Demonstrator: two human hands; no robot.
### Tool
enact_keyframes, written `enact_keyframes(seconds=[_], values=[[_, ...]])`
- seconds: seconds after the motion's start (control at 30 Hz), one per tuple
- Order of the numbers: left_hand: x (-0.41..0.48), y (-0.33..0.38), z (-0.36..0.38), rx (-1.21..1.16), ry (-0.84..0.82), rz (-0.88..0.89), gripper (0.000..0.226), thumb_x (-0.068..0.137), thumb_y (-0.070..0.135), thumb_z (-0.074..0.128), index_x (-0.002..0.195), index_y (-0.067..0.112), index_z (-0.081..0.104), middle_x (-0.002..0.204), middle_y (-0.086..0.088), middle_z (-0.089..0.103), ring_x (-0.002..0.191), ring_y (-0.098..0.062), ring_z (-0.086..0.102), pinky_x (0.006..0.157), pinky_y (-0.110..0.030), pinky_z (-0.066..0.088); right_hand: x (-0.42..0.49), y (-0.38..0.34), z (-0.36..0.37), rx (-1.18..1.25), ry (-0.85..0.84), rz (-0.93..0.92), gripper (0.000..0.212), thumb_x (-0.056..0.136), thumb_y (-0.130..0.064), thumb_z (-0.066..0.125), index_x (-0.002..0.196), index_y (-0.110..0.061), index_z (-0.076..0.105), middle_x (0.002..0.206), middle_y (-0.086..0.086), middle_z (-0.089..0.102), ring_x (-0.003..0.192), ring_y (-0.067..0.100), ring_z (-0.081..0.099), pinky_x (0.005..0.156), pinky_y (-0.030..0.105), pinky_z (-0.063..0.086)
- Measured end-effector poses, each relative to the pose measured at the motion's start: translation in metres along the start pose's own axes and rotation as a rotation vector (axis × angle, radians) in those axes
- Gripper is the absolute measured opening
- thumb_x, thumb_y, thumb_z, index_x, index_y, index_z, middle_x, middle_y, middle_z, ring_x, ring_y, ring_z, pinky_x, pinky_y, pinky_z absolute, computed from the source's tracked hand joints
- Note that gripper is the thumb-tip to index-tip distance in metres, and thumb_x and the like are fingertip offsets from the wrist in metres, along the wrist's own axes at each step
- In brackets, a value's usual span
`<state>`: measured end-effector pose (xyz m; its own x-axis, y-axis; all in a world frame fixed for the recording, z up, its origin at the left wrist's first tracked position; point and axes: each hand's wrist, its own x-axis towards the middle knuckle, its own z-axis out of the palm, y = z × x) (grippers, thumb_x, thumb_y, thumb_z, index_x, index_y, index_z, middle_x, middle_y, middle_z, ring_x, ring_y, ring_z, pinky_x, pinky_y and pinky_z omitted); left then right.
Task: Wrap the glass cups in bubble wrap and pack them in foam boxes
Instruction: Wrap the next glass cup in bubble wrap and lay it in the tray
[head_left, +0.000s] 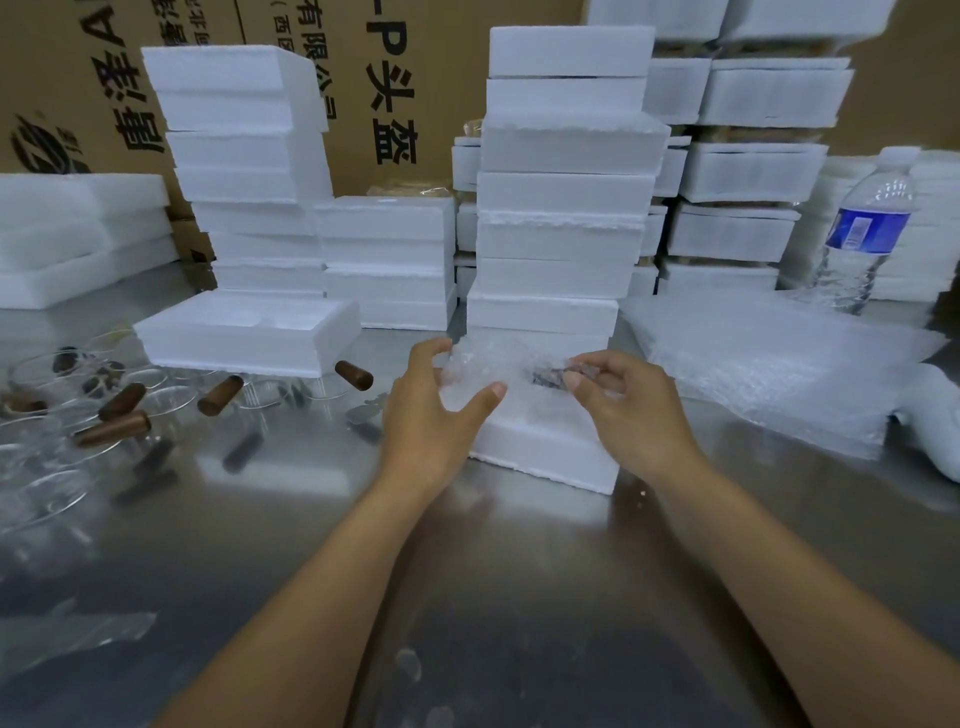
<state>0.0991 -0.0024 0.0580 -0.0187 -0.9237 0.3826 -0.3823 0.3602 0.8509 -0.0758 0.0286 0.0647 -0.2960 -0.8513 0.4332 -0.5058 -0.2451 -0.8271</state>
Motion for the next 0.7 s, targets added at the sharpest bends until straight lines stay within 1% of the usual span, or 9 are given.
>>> enact_keyframes(seconds=[0.07, 0.13, 0.27, 0.37, 0.47, 0.53, 0.57, 0.63, 0.7], values=[[0.001, -0.001, -0.001, 0.022, -0.025, 0.033, 0.061, 0.081, 0.041, 0.071, 0.133, 0.031, 0.041, 0.095, 0.015, 0.045, 0.103, -0.009, 0.044, 0.084, -0.024, 0.033, 0.0, 0.002, -0.001, 0.033, -0.002, 0.019, 0.01, 0.088, -0.021, 0.065, 0.084, -0.03, 0.062, 0.085, -0.025, 0.06, 0.086, -0.01, 0.056, 0.071, 0.0, 0.037], [0.001, -0.001, -0.002, 0.043, -0.059, 0.06, 0.059, 0.082, 0.041, 0.069, 0.134, 0.031, 0.042, 0.095, 0.019, 0.044, 0.104, -0.008, 0.042, 0.084, -0.023, 0.032, 0.0, 0.002, -0.002, 0.043, -0.006, 0.018, 0.011, 0.087, -0.023, 0.066, 0.082, -0.032, 0.062, 0.086, -0.024, 0.061, 0.085, -0.013, 0.057, 0.069, -0.002, 0.038], [0.005, -0.005, -0.006, 0.093, -0.126, 0.026, 0.055, 0.085, 0.037, 0.067, 0.134, 0.029, 0.043, 0.119, 0.008, 0.044, 0.106, -0.003, 0.038, 0.088, -0.02, 0.03, -0.003, 0.001, -0.004, 0.029, -0.052, 0.004, 0.007, 0.083, -0.028, 0.069, 0.081, -0.033, 0.065, 0.086, -0.024, 0.065, 0.08, -0.019, 0.057, 0.067, -0.003, 0.038], [0.007, -0.004, -0.011, 0.095, -0.143, 0.006, 0.054, 0.083, 0.035, 0.07, 0.131, 0.03, 0.045, 0.124, 0.007, 0.043, 0.106, -0.006, 0.042, 0.089, -0.022, 0.034, -0.005, 0.001, -0.003, -0.012, -0.1, 0.004, 0.013, 0.084, -0.027, 0.068, 0.076, -0.035, 0.063, 0.084, -0.024, 0.064, 0.08, -0.014, 0.059, 0.069, -0.002, 0.037], [0.004, -0.002, -0.014, 0.124, -0.183, 0.017, 0.051, 0.079, 0.037, 0.074, 0.123, 0.033, 0.048, 0.113, 0.012, 0.05, 0.101, -0.007, 0.049, 0.08, -0.021, 0.038, -0.007, 0.005, -0.004, -0.07, -0.06, 0.006, 0.015, 0.086, -0.023, 0.066, 0.075, -0.033, 0.062, 0.082, -0.026, 0.061, 0.082, -0.014, 0.055, 0.071, -0.004, 0.033], [0.002, 0.0, -0.015, 0.151, -0.183, 0.031, 0.046, 0.076, 0.039, 0.076, 0.113, 0.037, 0.048, 0.1, 0.018, 0.051, 0.092, -0.001, 0.051, 0.067, -0.014, 0.037, -0.008, 0.008, -0.006, -0.09, 0.007, 0.006, 0.009, 0.085, -0.022, 0.067, 0.079, -0.028, 0.065, 0.083, -0.026, 0.06, 0.081, -0.02, 0.051, 0.07, -0.008, 0.028], [0.001, 0.0, -0.015, 0.164, -0.179, 0.039, 0.045, 0.075, 0.04, 0.076, 0.109, 0.038, 0.048, 0.095, 0.02, 0.05, 0.089, 0.002, 0.051, 0.063, -0.011, 0.035, -0.009, 0.008, -0.008, -0.095, 0.036, 0.005, 0.006, 0.084, -0.022, 0.068, 0.081, -0.026, 0.066, 0.085, -0.023, 0.061, 0.083, -0.019, 0.051, 0.07, -0.009, 0.026], [0.001, 0.0, -0.017, 0.193, -0.181, 0.052, 0.044, 0.074, 0.041, 0.077, 0.108, 0.035, 0.05, 0.094, 0.019, 0.051, 0.087, 0.004, 0.051, 0.061, -0.009, 0.033, -0.011, 0.009, -0.009, -0.111, 0.073, -0.008, 0.003, 0.083, -0.022, 0.069, 0.083, -0.024, 0.067, 0.093, -0.014, 0.061, 0.089, -0.007, 0.052, 0.074, -0.009, 0.025], [0.002, 0.0, -0.02, 0.214, -0.197, 0.059, 0.047, 0.073, 0.043, 0.076, 0.112, 0.03, 0.053, 0.098, 0.016, 0.053, 0.089, 0.0, 0.052, 0.066, -0.012, 0.036, -0.013, 0.009, -0.009, -0.126, 0.078, -0.018, 0.004, 0.083, -0.023, 0.069, 0.081, -0.025, 0.067, 0.095, -0.012, 0.06, 0.089, -0.005, 0.05, 0.075, -0.008, 0.024]])
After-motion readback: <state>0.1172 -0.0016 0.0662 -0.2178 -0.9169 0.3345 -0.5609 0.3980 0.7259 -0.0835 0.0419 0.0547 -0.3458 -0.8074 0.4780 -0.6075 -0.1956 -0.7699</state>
